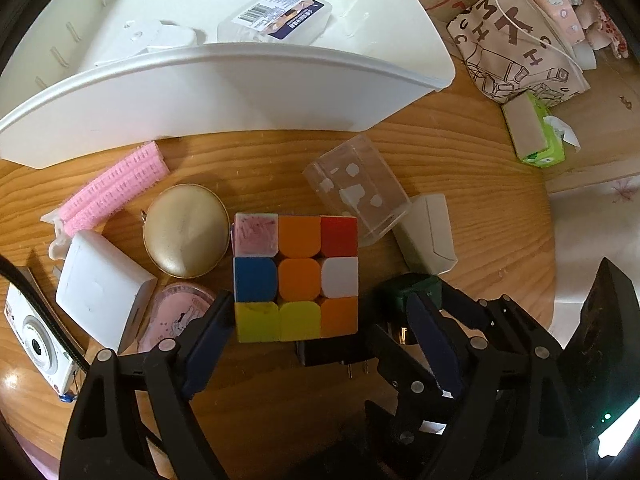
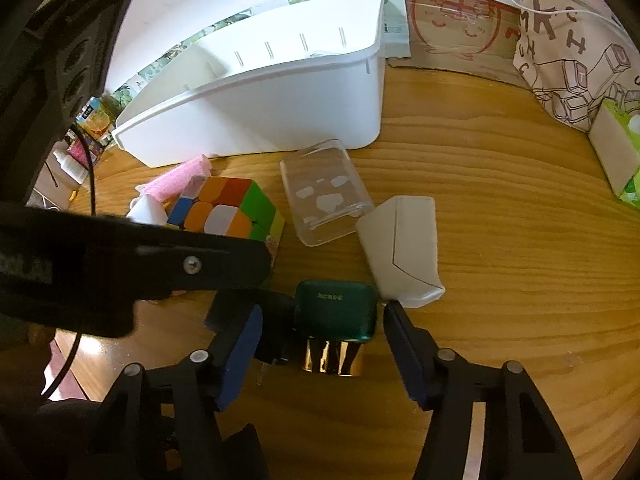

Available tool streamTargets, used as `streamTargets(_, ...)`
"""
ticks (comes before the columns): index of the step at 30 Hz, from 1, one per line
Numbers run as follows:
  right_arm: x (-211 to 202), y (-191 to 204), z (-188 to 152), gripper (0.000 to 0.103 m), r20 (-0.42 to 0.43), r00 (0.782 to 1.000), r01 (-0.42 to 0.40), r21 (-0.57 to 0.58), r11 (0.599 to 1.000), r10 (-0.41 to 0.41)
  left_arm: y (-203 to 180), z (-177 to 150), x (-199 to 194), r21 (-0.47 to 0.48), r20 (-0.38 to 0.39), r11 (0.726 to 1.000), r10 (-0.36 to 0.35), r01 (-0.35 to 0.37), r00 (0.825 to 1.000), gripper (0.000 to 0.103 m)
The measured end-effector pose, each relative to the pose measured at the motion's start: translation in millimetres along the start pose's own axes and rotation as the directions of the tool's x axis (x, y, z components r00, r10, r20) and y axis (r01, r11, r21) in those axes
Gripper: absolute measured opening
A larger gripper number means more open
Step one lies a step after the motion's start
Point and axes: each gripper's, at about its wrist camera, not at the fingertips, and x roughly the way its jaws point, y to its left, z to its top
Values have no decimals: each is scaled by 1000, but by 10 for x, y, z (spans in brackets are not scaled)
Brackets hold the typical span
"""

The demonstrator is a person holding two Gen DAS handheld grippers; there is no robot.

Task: Organize rigid objects
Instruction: 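Grasp the Rubik's cube with left gripper while right grasps green-gold charger, then lift the cube and charger and carry both toward the white bin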

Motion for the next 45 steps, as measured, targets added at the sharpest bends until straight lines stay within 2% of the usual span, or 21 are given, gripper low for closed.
streamTargets(2, 3, -5, 6, 60, 0, 1000, -2, 2, 1000, 2, -5, 21, 23, -7, 1, 1000, 5, -5, 1000, 85)
streamTargets(7, 0, -59, 35, 53, 5, 1000, -12, 34, 999, 11, 84, 41, 53, -48, -3, 999, 26, -26, 1000, 65)
streamTargets(10, -7, -110, 45, 44, 9, 1000, -9, 60, 998, 8, 146, 51, 66, -76, -5, 997, 7, -7, 1000, 66)
streamTargets(28, -94, -48, -32, 43, 4, 1000, 27, 48, 999, -27, 204, -30, -13, -88, 1, 996, -24, 24, 1000, 65)
streamTargets(37, -317, 22, -108, 43, 62, 997, 50, 39, 998, -52, 204, -129, -226, -63, 53, 998, -25, 28, 998, 65)
streamTargets(45, -552, 157, -180, 43, 136, 988, 68, 22, 997, -70, 207, -298, -518, -19, 145, 997, -68, 71, 987, 62)
